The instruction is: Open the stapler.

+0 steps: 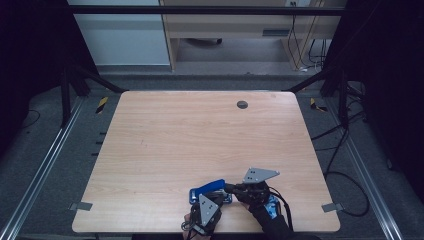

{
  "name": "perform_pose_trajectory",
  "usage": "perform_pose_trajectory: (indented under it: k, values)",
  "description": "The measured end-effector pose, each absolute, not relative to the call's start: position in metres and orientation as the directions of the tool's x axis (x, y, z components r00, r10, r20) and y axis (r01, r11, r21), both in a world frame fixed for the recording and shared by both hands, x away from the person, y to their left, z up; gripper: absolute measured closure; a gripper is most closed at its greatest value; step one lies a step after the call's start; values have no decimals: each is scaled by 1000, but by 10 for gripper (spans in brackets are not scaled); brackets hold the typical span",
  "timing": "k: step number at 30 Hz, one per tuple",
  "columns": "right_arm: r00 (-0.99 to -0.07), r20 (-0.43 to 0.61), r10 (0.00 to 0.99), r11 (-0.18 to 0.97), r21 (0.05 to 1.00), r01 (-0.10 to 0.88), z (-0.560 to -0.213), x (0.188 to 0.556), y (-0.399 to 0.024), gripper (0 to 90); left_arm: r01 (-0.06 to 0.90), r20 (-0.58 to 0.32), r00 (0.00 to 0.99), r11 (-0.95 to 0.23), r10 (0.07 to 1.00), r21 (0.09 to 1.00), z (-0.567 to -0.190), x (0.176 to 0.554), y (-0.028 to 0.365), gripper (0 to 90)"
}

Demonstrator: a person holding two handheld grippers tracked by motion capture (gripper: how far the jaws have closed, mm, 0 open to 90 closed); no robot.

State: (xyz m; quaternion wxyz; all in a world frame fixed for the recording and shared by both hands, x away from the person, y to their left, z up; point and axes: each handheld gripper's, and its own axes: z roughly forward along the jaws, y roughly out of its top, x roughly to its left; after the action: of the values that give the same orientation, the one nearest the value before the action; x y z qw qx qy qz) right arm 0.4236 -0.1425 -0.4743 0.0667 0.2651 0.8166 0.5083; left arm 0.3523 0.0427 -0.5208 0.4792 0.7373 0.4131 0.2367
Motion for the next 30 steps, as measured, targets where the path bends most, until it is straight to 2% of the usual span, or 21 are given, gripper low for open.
perform_pose_trajectory:
  k: [30]
  values:
    - [-893, 144, 427, 343, 888, 308, -463, 428, -135, 900, 384, -60, 547, -187, 835, 904, -522, 352, 44, 895]
